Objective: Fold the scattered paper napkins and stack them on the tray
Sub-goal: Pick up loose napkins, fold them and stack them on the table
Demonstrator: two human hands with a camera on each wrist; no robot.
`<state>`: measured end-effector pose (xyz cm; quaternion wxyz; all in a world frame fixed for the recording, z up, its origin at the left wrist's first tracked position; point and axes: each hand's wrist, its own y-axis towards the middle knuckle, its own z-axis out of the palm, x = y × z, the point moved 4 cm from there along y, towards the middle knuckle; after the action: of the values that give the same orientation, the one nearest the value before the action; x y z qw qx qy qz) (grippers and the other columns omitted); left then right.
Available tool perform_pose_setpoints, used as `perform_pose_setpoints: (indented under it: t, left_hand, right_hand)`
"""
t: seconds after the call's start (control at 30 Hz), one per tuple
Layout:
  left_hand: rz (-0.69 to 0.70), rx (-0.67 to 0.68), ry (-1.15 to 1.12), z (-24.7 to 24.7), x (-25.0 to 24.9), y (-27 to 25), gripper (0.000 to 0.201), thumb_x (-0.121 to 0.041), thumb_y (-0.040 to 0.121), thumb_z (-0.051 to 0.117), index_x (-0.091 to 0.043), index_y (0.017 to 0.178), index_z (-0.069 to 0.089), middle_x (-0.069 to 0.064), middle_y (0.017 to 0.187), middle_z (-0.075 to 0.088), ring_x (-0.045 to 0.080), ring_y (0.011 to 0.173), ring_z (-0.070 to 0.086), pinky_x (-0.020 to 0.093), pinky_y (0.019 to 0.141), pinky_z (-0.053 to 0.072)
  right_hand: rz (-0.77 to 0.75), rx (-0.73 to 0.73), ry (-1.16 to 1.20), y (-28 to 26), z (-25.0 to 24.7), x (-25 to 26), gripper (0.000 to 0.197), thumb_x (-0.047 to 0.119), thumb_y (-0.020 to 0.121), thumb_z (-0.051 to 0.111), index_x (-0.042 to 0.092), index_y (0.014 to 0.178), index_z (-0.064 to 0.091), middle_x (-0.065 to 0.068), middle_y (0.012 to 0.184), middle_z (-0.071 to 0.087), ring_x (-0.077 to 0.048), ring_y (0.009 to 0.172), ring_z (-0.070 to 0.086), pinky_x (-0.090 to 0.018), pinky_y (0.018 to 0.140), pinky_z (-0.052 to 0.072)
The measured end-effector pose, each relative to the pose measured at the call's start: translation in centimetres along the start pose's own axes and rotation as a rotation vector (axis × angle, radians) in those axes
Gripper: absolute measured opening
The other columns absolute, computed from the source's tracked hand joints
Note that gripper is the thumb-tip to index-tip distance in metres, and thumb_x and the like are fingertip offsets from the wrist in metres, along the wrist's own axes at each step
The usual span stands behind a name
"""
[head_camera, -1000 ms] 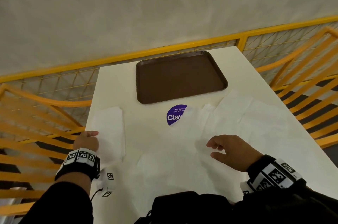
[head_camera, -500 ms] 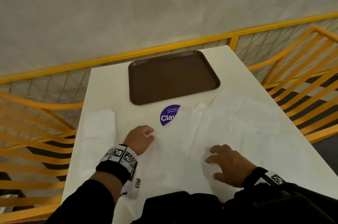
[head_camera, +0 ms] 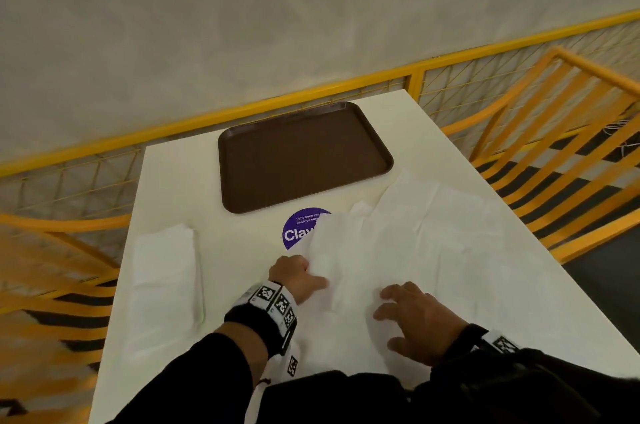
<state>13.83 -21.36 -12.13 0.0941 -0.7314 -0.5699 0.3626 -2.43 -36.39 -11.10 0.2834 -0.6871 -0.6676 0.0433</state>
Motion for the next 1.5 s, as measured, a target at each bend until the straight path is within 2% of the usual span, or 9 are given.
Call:
perform_pose_setpoints:
  t: [0.13, 0.27, 0.5, 0.83, 0.93, 1.07, 1.2, 1.33, 1.5]
  left_hand:
    - [0.086, -0.124, -0.175, -0.4, -1.2, -1.3, 0.024, -0.029, 0.081, 0.064, -0.018, 0.073, 0.044, -0.004, 0.068, 0.047, 0.017, 0.069, 0.047, 0.025, 0.061, 0.039]
    - [0.2, -0.191, -0.185, -2.5, -2.3, -2.7, 0.041, -0.024, 0.09, 0.056, -0.019, 0.13, 0.05, -0.002, 0.121, 0.06, 0.019, 0.114, 0.056, 0.027, 0.094, 0.044]
    - [0.475, -0.248, -0.033, -6.0, -3.1, -3.8, 0.052, -0.02, 0.094, 0.051, -0.034, 0.142, 0.037, -0.013, 0.139, 0.05, 0.009, 0.124, 0.049, 0.015, 0.098, 0.032]
    - [0.803, -0.587, 0.146, -8.5, -2.6, -6.4, 0.012, -0.015, 0.08, 0.072, -0.019, 0.091, 0.075, 0.004, 0.121, 0.063, 0.026, 0.114, 0.056, 0.036, 0.09, 0.05]
    - [1.018, -0.592, 0.1, -10.7, -2.8, -7.8, 0.01, -0.025, 0.081, 0.063, -0.028, 0.089, 0.07, -0.015, 0.096, 0.07, 0.01, 0.099, 0.059, 0.023, 0.085, 0.047]
    - [0.754, -0.523, -0.571, -14.0, -1.5, -7.8, 0.018, -0.026, 0.082, 0.068, -0.042, 0.091, 0.07, -0.019, 0.085, 0.07, -0.002, 0.082, 0.063, 0.014, 0.079, 0.048]
    - [0.534, -0.155, -1.331, -13.0, 0.9, -6.1, 0.066, -0.056, 0.05, 0.085, -0.022, 0.101, 0.06, -0.005, 0.079, 0.071, 0.009, 0.066, 0.066, 0.024, 0.062, 0.055]
    - [0.399, 0.031, -1.208, -9.2, 1.6, -5.9, 0.082, -0.038, 0.038, 0.094, -0.019, 0.112, 0.063, 0.007, 0.095, 0.075, 0.02, 0.083, 0.072, 0.029, 0.064, 0.058]
    - [0.352, -0.055, -1.253, -8.6, 2.6, -5.7, 0.035, -0.015, 0.072, 0.076, -0.014, 0.106, 0.067, 0.004, 0.076, 0.074, 0.019, 0.074, 0.071, 0.028, 0.065, 0.058]
  right_hand:
    - [0.007, -0.024, 0.057, 0.3, -0.1, -0.4, 0.049, 0.038, 0.087, 0.059, 0.034, 0.135, 0.046, 0.005, 0.147, 0.034, -0.018, 0.132, 0.032, -0.034, 0.109, 0.032]
    - [0.032, -0.184, 0.203, 0.8, -1.8, -1.5, 0.061, 0.046, 0.088, 0.058, 0.033, 0.143, 0.034, 0.005, 0.145, 0.038, -0.015, 0.132, 0.036, -0.028, 0.111, 0.028]
    - [0.124, -0.435, 0.39, 3.5, -8.1, -2.9, 0.076, 0.045, 0.085, 0.064, 0.024, 0.147, 0.026, 0.003, 0.148, 0.038, -0.016, 0.132, 0.041, -0.031, 0.109, 0.034]
    - [0.038, -0.362, 0.489, 7.5, -11.5, -1.8, 0.094, 0.028, 0.071, 0.082, 0.033, 0.145, 0.025, 0.009, 0.145, 0.041, -0.013, 0.131, 0.04, -0.024, 0.104, 0.033]
    - [-0.031, -0.364, 0.527, 7.1, -13.2, -0.6, 0.082, 0.028, 0.068, 0.084, 0.033, 0.136, 0.038, 0.014, 0.126, 0.054, -0.003, 0.11, 0.05, -0.021, 0.095, 0.038]
    - [-0.097, -0.312, 0.705, 5.8, -15.5, 0.9, 0.025, 0.029, 0.076, 0.078, 0.031, 0.098, 0.067, 0.023, 0.086, 0.067, 0.015, 0.076, 0.062, -0.009, 0.071, 0.043]
    - [-0.111, -0.378, 1.016, 5.0, -16.2, 1.2, 0.02, 0.026, 0.081, 0.075, 0.021, 0.1, 0.072, 0.006, 0.095, 0.075, -0.01, 0.089, 0.071, -0.031, 0.086, 0.054]
    - [-0.072, -0.369, 1.071, 4.5, -15.4, 0.8, 0.025, 0.028, 0.082, 0.073, 0.018, 0.105, 0.07, 0.001, 0.1, 0.075, -0.017, 0.093, 0.071, -0.042, 0.092, 0.053]
    - [-0.115, -0.327, 1.126, 3.9, -14.0, 0.5, 0.022, 0.019, 0.089, 0.064, 0.017, 0.11, 0.067, -0.001, 0.104, 0.074, -0.017, 0.093, 0.071, -0.033, 0.081, 0.057]
